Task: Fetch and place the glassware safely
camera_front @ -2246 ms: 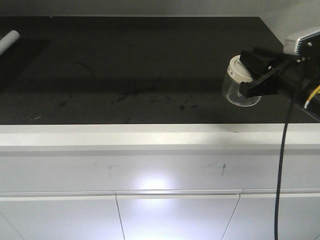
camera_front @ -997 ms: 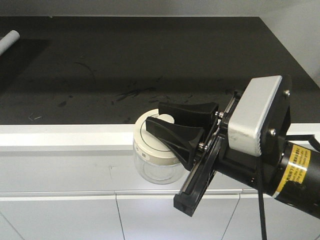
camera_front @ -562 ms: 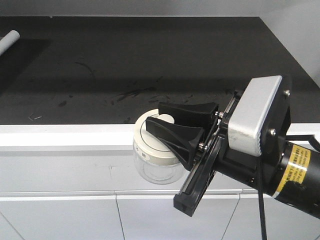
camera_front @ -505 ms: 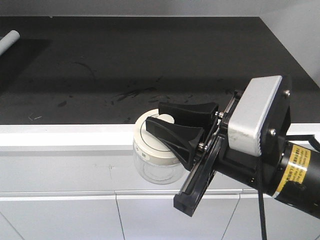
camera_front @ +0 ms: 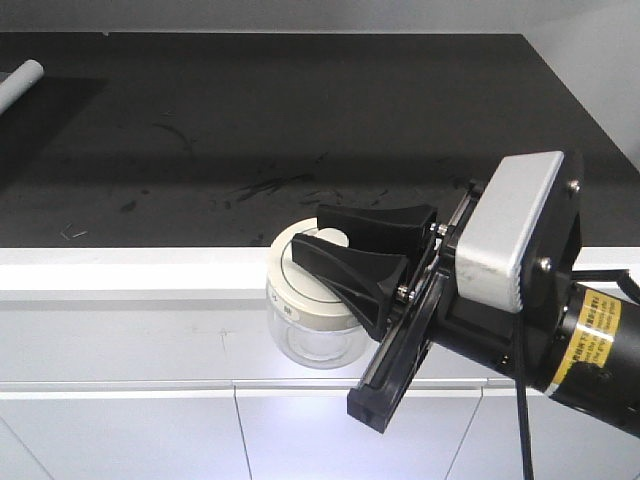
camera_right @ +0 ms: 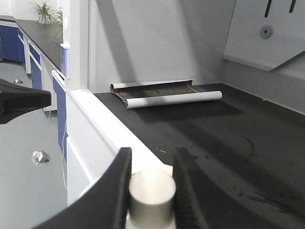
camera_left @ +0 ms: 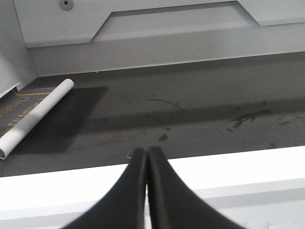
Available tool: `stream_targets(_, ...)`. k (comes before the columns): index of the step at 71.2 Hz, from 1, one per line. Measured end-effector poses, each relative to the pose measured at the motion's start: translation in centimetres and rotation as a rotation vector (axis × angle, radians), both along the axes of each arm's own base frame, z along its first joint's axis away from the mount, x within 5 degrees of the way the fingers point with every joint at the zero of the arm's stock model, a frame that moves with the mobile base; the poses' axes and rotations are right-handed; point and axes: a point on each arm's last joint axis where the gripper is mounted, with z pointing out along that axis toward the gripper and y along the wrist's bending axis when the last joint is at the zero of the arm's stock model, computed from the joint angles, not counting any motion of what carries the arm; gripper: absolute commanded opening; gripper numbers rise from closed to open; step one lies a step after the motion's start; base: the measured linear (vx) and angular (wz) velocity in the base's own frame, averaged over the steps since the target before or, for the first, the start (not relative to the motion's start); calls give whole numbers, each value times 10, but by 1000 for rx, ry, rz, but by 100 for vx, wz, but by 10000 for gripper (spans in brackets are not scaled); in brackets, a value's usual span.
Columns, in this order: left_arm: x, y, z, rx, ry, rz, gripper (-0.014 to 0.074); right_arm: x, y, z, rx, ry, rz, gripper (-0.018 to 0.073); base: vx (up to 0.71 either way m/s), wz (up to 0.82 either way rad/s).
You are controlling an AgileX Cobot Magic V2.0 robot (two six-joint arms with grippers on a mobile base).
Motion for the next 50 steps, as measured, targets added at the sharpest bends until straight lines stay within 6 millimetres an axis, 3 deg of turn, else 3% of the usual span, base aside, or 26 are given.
stream_targets(29,0,0,0,0,0,0,-7,0,0,0,0,0,0,-1,-1,6)
stream_targets(50,0,0,0,0,0,0,-7,0,0,0,0,1,0,-1,-3,26)
